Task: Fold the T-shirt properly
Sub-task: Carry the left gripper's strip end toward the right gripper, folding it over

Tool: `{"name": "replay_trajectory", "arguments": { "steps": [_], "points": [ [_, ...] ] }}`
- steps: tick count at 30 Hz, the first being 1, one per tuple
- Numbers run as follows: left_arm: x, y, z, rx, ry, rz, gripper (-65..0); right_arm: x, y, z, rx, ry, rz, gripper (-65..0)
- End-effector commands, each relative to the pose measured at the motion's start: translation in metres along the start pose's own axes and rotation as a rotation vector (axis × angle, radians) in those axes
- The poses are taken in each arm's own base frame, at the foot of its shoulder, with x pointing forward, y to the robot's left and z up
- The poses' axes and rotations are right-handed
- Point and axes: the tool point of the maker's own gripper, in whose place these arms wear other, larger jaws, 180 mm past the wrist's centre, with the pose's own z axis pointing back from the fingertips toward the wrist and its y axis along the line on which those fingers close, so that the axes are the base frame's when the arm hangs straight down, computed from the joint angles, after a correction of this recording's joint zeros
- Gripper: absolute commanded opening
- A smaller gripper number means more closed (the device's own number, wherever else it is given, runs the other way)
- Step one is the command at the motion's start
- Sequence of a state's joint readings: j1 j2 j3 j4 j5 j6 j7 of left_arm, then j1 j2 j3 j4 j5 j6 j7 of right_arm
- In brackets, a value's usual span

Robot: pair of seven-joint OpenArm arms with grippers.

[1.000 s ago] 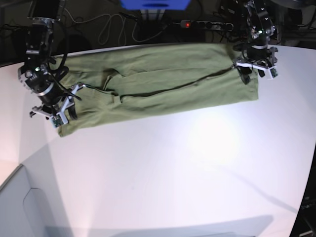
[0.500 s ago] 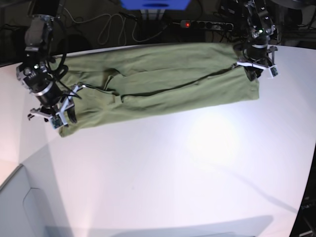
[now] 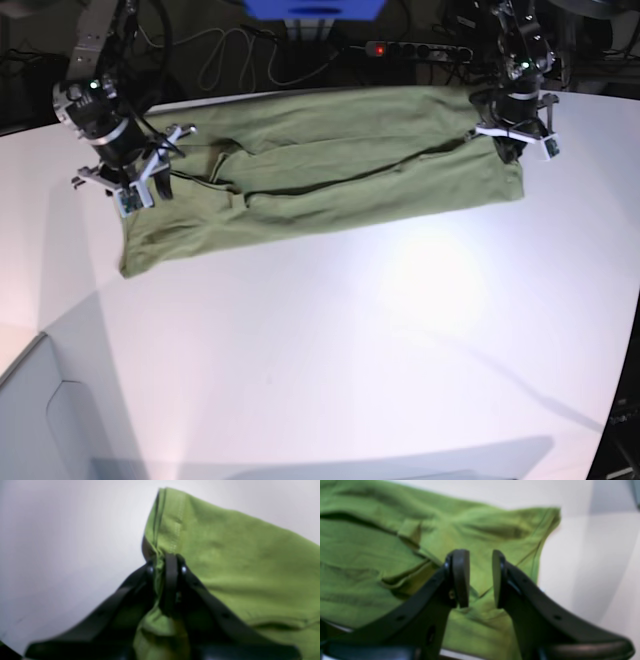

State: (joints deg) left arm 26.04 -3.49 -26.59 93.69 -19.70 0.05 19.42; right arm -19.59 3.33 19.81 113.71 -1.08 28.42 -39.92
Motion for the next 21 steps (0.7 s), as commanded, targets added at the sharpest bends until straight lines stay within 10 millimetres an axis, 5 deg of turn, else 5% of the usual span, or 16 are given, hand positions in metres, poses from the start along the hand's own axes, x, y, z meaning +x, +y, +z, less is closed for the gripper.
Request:
{"name": "replay_trajectory", "arguments": {
  "steps": [1,10,14,21],
  "points": [
    [0.016,-0.004,0.004,-0.012,-0.049,-0.011,-65.0,0.008,0.002,0.003,0.011,-0.039,0.006,-51.0],
    [0.074,-0.050,0.028,-0.111,-0.211,-0.057,-65.0,-0.004,0.007,0.006,0.019,-0.010,-0.009,-51.1],
    [0.072,-0.090,0.035,-0.210,-0.213,-0.062,-65.0,-0.005,0.006,0.006,0.016,-0.008,-0.008,-51.1],
    [0.036,-0.171,0.042,-0.380,-0.151,-0.148,-65.0,-0.005,0.006,0.006,0.015,-0.005,-0.008,-51.1]
  ]
}}
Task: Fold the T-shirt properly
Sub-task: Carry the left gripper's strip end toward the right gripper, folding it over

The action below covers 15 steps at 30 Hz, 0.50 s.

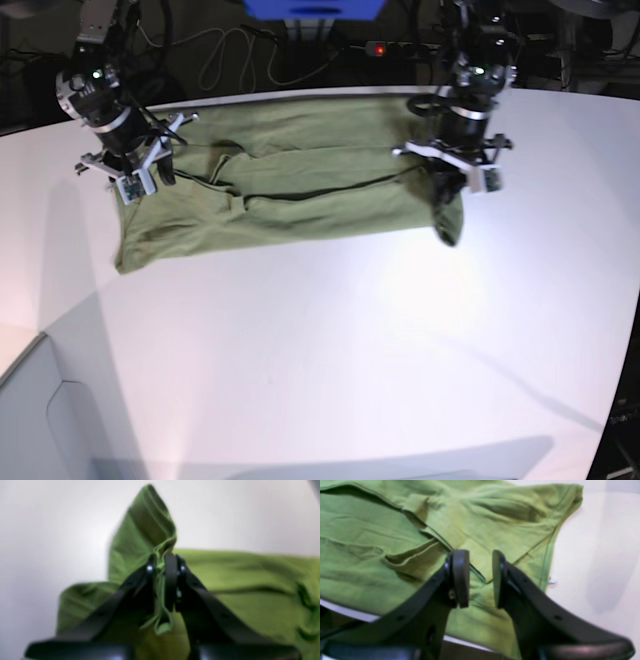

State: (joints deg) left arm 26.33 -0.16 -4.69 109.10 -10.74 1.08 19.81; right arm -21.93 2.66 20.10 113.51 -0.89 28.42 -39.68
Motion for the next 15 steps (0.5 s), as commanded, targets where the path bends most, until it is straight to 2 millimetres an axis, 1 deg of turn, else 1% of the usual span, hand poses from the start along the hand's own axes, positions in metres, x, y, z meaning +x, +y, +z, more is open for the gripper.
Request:
{"name": "replay_trajectory", "arguments": {
  "steps": [1,3,5,7,8,10,12,15],
  "points": [
    [0.006,-0.018,-0.001,-0.031,-0.031,0.004,-65.0,0.010,-0.001,0.003,0.001,-0.037,0.017,-51.1],
    [-0.004,-0.038,-0.004,-0.050,-0.009,-0.011,-65.0,0.010,-0.001,0.003,0.001,-0.037,0.017,-51.1],
    [-0.007,-0.059,-0.011,-0.077,-0.004,-0.033,-65.0,0.010,-0.002,0.003,0.000,-0.036,0.018,-51.1],
    [-0.016,-0.077,-0.016,-0.108,0.018,-0.045,-65.0,0.010,-0.002,0.003,-0.001,-0.036,0.020,-51.1],
    [-0.021,-0.084,-0.018,-0.121,0.032,-0.049,-65.0,0.010,-0.002,0.003,-0.001,-0.036,0.020,-51.1],
    [-0.024,-0.099,-0.026,-0.155,0.039,-0.060,-65.0,0.009,-0.002,0.003,0.000,-0.035,0.019,-51.1],
    [-0.026,-0.110,-0.030,-0.177,0.044,-0.053,-65.0,0.005,0.000,0.004,0.003,-0.025,0.017,-51.1],
    [-0.021,-0.122,-0.035,-0.207,0.031,-0.061,-65.0,0.004,0.000,0.005,0.002,-0.022,0.019,-51.1]
  ]
}}
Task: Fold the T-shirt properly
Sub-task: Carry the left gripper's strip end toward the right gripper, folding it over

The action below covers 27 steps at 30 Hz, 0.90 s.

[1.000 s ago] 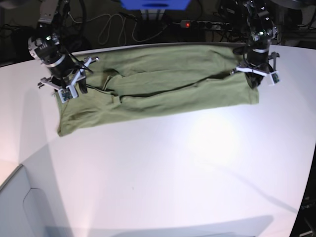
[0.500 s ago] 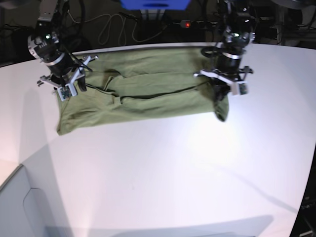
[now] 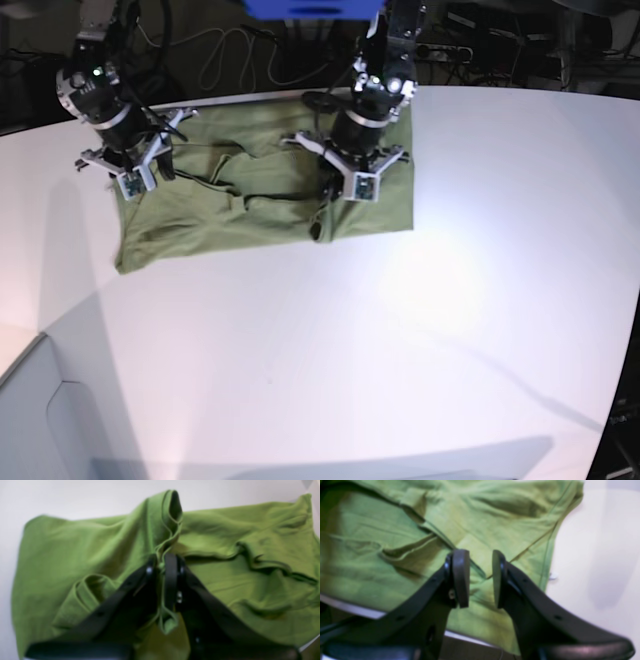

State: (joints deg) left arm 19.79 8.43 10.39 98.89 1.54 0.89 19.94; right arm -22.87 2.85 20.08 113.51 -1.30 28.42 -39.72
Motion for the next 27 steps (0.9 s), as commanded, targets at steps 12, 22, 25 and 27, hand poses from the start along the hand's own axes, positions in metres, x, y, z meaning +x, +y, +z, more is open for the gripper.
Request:
{"name": "replay_trajectory", "arguments": {
  "steps": [12,22,25,27],
  "points": [
    [0.015,-0.052,-0.020,-0.140,-0.039,-0.043,-65.0,0.011,-0.001,0.003,0.002,-0.043,0.015,-51.1],
    [0.019,-0.058,-0.029,-0.159,-0.042,-0.056,-65.0,0.012,-0.002,0.003,0.001,-0.046,0.016,-51.1],
    [0.021,-0.058,-0.030,-0.161,-0.048,-0.059,-65.0,0.012,-0.002,0.003,0.001,-0.046,0.016,-51.1],
    [0.027,-0.058,-0.032,-0.160,-0.057,-0.067,-65.0,0.012,-0.002,0.003,0.001,-0.046,0.016,-51.1]
  ]
}}
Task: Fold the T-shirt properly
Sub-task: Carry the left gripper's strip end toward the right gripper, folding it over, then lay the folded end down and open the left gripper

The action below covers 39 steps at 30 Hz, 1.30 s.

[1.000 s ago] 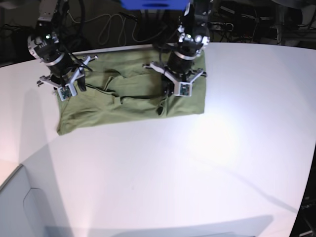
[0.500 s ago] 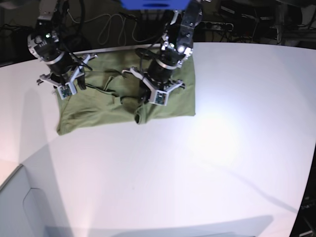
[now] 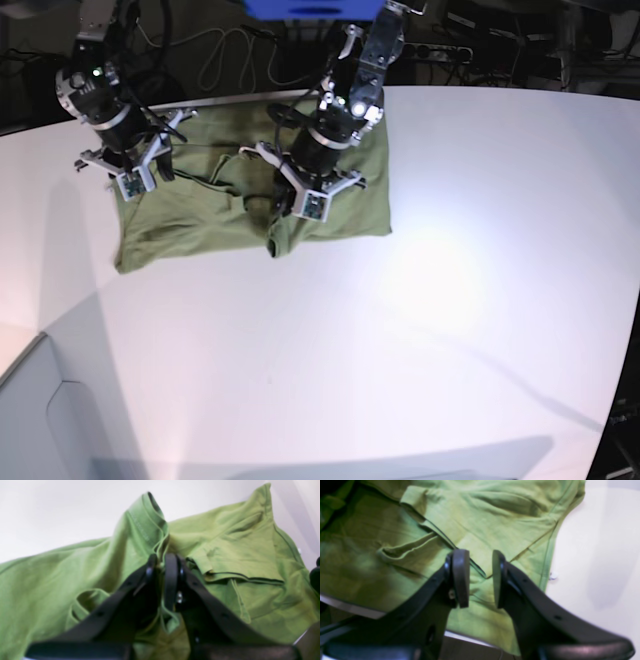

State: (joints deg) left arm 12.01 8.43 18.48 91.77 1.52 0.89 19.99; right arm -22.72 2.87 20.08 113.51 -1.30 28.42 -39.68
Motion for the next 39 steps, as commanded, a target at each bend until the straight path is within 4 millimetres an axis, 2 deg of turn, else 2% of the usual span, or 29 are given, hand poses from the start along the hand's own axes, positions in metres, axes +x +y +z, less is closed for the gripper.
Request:
{"name": "replay_trajectory", "arguments": {
  "steps": [1,6,12,26,27,30,32,39],
  "points": [
    [0.018,-0.005,-0.001,-0.015,-0.056,0.004,-65.0,0.011,-0.001,0.003,0.002,-0.043,0.015,-51.1],
    [0.010,-0.005,-0.005,-0.018,-0.034,0.007,-65.0,0.012,-0.002,0.003,0.001,-0.046,0.015,-51.0],
    [0.000,-0.025,-0.010,-0.068,-0.006,-0.014,-65.0,0.013,-0.002,0.003,0.000,-0.047,0.016,-51.0],
    [0.011,-0.024,-0.013,-0.068,-0.025,-0.024,-65.0,0.013,-0.001,0.002,0.004,-0.046,0.016,-51.0],
    [0.010,-0.024,-0.013,-0.068,-0.024,-0.024,-63.8,0.013,-0.001,0.002,0.004,-0.046,0.016,-51.0],
    [0.008,-0.025,-0.011,-0.068,-0.020,-0.020,-49.5,0.012,-0.001,0.003,0.004,-0.045,0.016,-51.0],
    [0.010,-0.026,-0.007,-0.068,-0.029,-0.015,-44.6,0.012,0.000,0.003,0.005,-0.043,0.016,-50.9],
    [0.044,-0.029,0.018,-0.068,-0.133,0.003,-43.8,0.012,0.001,0.002,0.009,-0.044,0.017,-50.8]
  ]
}}
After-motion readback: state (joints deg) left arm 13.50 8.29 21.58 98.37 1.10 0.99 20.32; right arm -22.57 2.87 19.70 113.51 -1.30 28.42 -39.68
